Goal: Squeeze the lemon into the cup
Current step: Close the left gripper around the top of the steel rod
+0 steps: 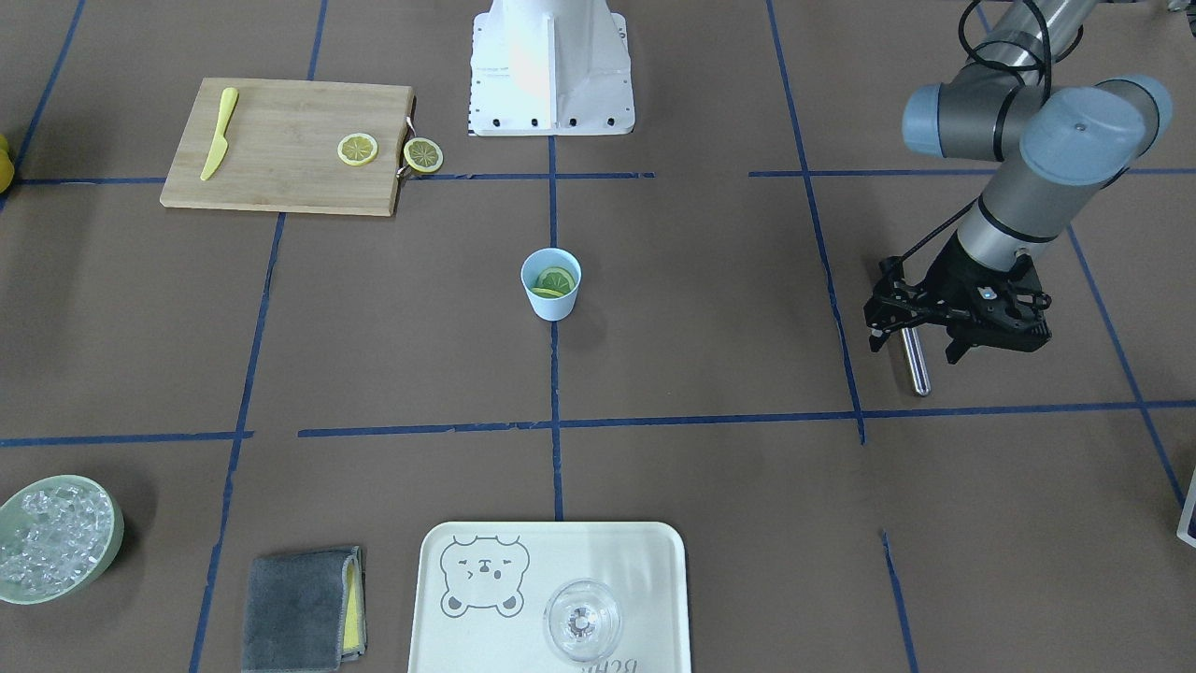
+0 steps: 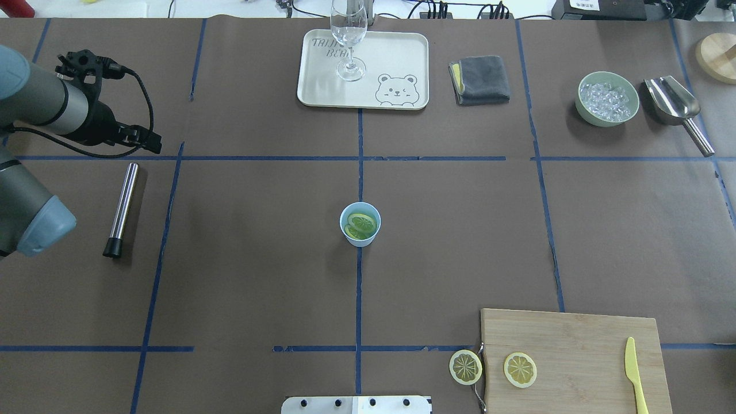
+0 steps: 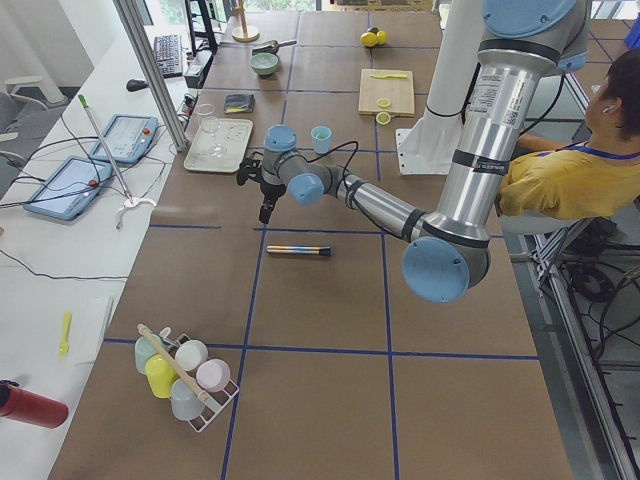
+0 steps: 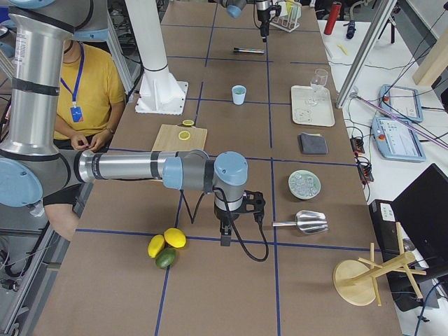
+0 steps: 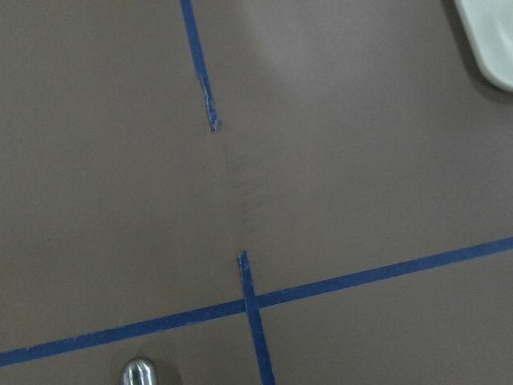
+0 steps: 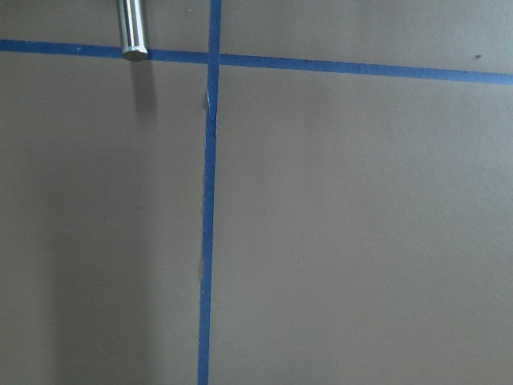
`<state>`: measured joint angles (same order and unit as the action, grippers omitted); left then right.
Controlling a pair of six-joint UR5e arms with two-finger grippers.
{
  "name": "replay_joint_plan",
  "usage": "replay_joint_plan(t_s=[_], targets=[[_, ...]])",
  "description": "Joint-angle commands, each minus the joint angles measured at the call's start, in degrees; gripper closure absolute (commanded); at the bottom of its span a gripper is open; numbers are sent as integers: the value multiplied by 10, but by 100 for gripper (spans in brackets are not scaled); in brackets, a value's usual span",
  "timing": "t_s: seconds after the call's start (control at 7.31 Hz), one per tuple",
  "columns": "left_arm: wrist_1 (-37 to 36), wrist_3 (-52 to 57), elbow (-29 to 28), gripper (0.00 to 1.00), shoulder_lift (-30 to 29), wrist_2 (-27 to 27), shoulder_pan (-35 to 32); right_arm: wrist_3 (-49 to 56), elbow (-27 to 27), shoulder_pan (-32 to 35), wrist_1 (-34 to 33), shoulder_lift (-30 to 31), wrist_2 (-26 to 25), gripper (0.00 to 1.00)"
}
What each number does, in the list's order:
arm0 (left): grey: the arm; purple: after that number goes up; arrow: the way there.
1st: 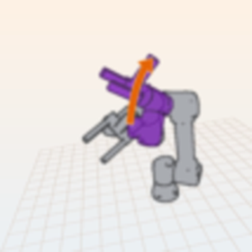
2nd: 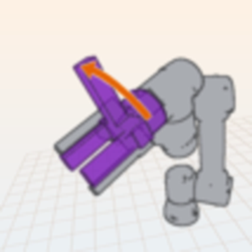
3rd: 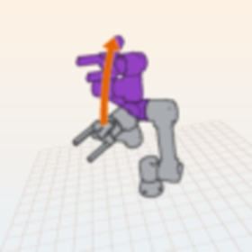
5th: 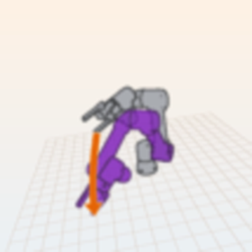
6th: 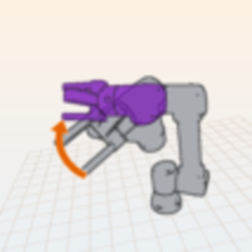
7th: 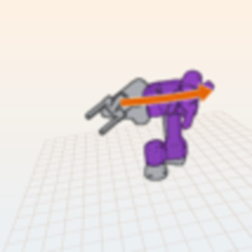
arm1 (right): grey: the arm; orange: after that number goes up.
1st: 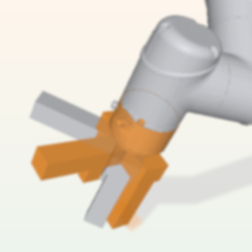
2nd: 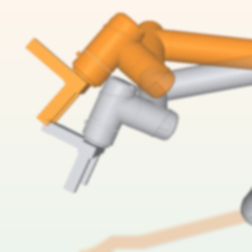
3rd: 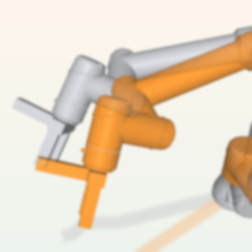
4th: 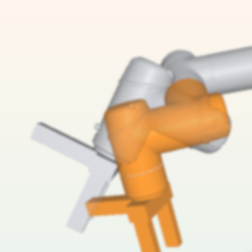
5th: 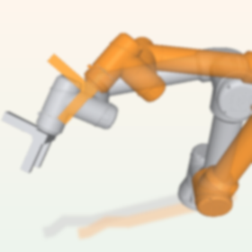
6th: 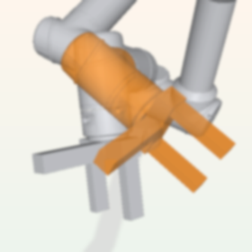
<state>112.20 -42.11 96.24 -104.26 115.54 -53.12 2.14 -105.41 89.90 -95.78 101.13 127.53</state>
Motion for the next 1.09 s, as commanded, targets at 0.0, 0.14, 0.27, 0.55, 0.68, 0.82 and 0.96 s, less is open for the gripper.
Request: replay_joint_plan(t_s=[0.0,0.14,0.27,0.55,0.68,0.82,0.96], targets=[[3,6,-52,0,5,-14,6,1,0,0,1,-1,0,0],[4,6,-58,0,2,-14,6,1,0,-1,1,-4,0,0],[20,5,-68,0,2,-14,7,1,1,-1,1,-7,-1,0],[87,6,-120,0,2,-14,7,1,0,-1,2,-7,-1,0],[113,5,-136,0,1,-15,7,1,0,-1,2,-7,-1,0],[113,5,-134,0,1,-14,8,1,0,-1,2,-7,-1,0],[114,5,-134,10,1,-14,12,1,0,0,2,-8,-1,0]])
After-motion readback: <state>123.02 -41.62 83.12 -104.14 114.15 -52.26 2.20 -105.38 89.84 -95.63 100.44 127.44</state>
